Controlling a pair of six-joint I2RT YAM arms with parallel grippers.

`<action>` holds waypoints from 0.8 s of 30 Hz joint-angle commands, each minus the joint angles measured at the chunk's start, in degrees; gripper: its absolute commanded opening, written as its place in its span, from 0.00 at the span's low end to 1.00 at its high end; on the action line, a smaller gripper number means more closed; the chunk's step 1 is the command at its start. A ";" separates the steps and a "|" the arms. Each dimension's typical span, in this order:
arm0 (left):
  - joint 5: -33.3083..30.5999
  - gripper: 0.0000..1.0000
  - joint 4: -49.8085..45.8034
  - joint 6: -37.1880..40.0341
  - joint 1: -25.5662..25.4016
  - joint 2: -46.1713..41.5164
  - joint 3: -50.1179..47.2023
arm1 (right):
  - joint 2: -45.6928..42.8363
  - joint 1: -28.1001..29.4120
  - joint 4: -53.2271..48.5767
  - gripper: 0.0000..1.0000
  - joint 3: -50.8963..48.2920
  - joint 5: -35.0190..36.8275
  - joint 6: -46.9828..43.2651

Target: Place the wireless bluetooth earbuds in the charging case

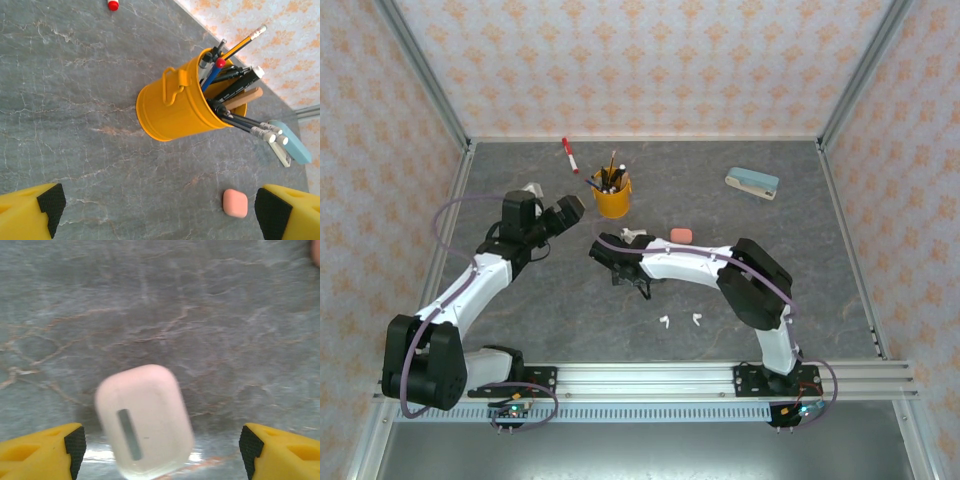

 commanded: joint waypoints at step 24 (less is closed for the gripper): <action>-4.65 1.00 -4.50 3.16 -0.12 -1.42 3.55 | -5.40 1.80 5.27 0.82 -3.68 -7.91 -8.81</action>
